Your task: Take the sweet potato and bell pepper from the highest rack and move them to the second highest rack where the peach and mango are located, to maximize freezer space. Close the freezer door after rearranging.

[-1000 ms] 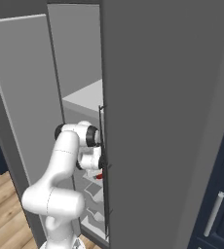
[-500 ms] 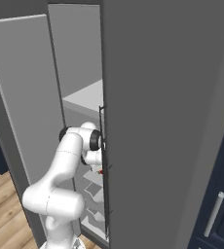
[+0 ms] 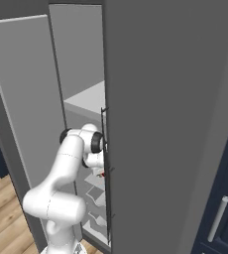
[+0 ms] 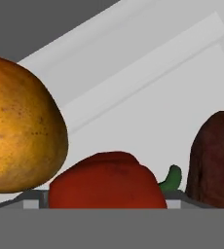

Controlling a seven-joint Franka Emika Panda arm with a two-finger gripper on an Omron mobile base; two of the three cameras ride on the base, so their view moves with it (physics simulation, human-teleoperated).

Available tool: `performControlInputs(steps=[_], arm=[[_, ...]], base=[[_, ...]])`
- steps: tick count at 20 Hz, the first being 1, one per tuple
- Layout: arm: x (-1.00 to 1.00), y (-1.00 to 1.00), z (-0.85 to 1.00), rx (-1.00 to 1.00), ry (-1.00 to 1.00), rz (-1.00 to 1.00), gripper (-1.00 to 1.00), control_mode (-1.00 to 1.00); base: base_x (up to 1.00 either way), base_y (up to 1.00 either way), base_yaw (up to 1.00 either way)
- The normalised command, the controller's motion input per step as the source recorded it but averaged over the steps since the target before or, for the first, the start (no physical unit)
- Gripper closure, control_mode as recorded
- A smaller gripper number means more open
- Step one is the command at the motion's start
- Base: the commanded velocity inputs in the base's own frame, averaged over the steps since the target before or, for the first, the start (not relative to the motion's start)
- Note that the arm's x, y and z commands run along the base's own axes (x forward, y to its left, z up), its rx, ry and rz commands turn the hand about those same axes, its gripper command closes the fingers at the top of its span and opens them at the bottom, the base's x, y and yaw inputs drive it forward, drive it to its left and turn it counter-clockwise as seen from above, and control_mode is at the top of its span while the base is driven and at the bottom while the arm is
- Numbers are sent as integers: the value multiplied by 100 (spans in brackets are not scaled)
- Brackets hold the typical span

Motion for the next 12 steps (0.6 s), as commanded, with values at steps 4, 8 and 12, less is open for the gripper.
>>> performControlInputs(steps=[4,8,12], arm=[[-37,0,0,0,-21,0,-100,-100],[-54,0,1,0,-41,0,-100,-100],[-38,0,15,0,-41,0,-100,-100]], base=[[0,0,0],[0,0,0],[0,0,0]])
